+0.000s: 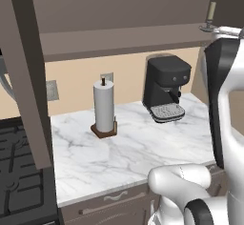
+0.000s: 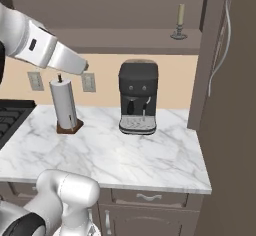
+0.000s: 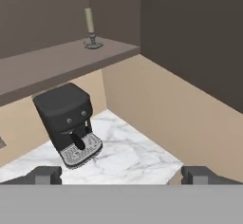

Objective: Get the candle and the beer from the cabinet and move them to the dining counter.

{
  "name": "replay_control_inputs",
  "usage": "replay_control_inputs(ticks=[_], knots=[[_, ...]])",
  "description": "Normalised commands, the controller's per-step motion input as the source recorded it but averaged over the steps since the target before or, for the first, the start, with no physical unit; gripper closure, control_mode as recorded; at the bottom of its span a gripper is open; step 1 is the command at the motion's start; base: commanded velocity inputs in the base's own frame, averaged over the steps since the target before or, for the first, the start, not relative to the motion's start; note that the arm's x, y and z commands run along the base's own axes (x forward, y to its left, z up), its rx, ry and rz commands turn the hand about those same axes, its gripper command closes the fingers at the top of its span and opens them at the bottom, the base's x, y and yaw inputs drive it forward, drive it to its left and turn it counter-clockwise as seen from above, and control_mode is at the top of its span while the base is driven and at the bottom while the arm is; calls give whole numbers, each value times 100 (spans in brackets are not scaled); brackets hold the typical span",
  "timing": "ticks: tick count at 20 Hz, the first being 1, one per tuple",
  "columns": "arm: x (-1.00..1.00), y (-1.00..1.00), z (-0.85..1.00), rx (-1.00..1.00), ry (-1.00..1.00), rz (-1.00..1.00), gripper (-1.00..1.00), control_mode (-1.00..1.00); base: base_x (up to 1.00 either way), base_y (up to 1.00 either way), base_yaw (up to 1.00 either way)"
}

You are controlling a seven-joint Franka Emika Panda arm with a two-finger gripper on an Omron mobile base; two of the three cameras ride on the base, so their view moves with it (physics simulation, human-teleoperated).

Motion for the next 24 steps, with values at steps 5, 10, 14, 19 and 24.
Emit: replay_control_inputs(ticks=[5,10,14,19,24], knots=[[27,-46,-12,0,-3,-5,-100,-100,0,0,0],[41,-23,-9,-5,-14,1,-100,-100,0,0,0],[47,-5,-3,-7,-19,0,-100,-100,0,0,0],[48,-17,0,-1,-9,0,-100,-100,0,0,0],[62,-48,0,-3,0,0,-100,-100,0,0,0]])
